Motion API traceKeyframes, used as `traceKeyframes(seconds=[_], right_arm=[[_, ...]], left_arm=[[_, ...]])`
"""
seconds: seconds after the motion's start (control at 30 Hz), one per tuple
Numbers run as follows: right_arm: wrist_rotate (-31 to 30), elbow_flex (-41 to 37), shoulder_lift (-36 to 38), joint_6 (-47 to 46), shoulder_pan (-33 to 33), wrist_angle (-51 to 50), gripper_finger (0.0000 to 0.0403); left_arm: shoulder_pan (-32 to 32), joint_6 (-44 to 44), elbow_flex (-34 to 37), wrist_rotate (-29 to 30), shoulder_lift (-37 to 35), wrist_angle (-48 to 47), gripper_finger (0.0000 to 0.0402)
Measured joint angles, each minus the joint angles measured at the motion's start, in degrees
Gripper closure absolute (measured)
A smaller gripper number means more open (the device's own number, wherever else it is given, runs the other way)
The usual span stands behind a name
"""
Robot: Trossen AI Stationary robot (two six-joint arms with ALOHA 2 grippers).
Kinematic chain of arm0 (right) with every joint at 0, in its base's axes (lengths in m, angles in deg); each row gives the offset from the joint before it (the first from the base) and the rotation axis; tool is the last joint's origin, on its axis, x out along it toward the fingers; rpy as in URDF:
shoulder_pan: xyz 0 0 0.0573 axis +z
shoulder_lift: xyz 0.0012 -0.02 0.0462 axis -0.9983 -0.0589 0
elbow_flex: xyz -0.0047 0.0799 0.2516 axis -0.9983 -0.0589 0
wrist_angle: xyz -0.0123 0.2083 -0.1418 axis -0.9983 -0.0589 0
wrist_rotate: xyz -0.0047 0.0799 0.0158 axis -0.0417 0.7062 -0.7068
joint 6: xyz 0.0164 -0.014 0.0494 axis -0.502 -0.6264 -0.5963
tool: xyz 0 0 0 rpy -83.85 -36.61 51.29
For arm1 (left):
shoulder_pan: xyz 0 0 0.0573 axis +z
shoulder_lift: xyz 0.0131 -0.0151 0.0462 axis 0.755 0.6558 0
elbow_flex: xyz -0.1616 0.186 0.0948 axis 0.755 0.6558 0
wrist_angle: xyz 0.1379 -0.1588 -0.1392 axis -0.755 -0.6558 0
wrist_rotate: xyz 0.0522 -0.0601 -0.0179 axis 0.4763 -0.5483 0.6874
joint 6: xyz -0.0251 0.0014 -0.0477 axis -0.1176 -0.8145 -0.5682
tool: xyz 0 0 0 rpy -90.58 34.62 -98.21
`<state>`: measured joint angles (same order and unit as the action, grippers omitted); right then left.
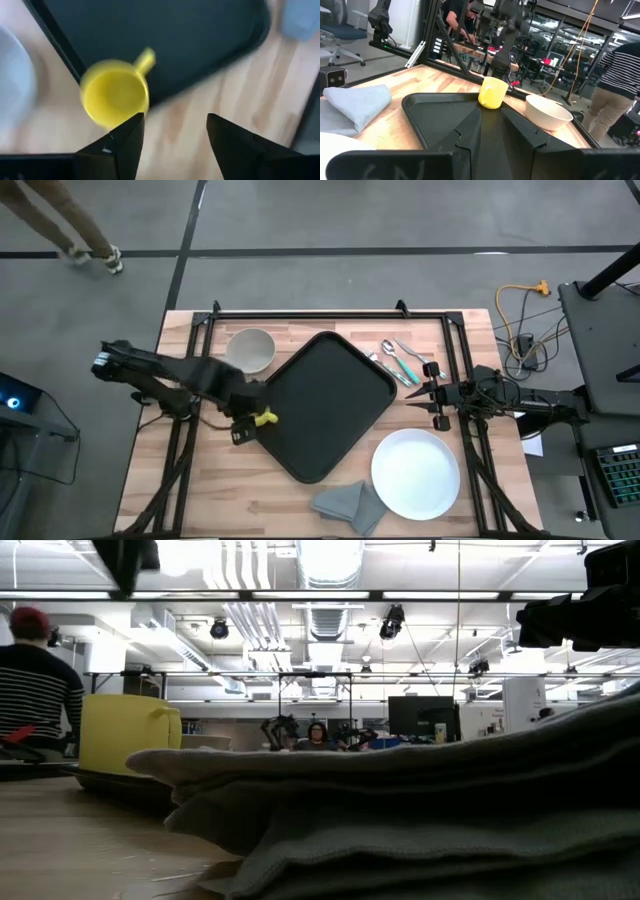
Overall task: Set up tray
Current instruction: Put the white plate below the yellow cup on the black serving tray
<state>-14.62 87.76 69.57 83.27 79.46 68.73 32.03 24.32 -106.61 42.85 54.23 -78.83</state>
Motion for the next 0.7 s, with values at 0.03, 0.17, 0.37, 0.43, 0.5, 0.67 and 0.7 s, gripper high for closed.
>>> traceKeyframes(seconds=[0.03,0.17,0.37,0.43,0.5,0.67,0.7], right_arm=[[0.01,-0.02,0.00,0.00,0.00,-0.01,0.0335],[0.02,0.00,0.00,0.00,0.00,0.00,0.0335],[0.00,-0.02,0.00,0.00,0.00,-0.01,0.0335],[0.02,-0.02,0.02,0.00,0.00,-0.02,0.0335],[0.02,-0.01,0.02,0.00,0.00,-0.01,0.0335],[0.00,-0.02,0.02,0.00,0.00,-0.02,0.0335],[0.00,-0.02,0.01,0.00,0.00,-0.02,0.0335]], left_arm=[[-2.23,0.80,0.58,3.65,-2.12,1.69,0.0197],[-9.70,1.95,2.74,14.55,-10.06,5.99,0.0194],[-12.75,-0.81,5.50,17.54,-19.11,9.34,0.0193],[-12.71,0.43,7.90,18.08,-21.46,11.94,0.0193],[-12.72,7.23,11.20,18.16,-23.70,15.33,0.0193],[-12.55,19.89,22.58,13.02,-31.78,33.16,0.0193],[-12.56,22.54,25.09,11.21,-33.60,37.71,0.0193]])
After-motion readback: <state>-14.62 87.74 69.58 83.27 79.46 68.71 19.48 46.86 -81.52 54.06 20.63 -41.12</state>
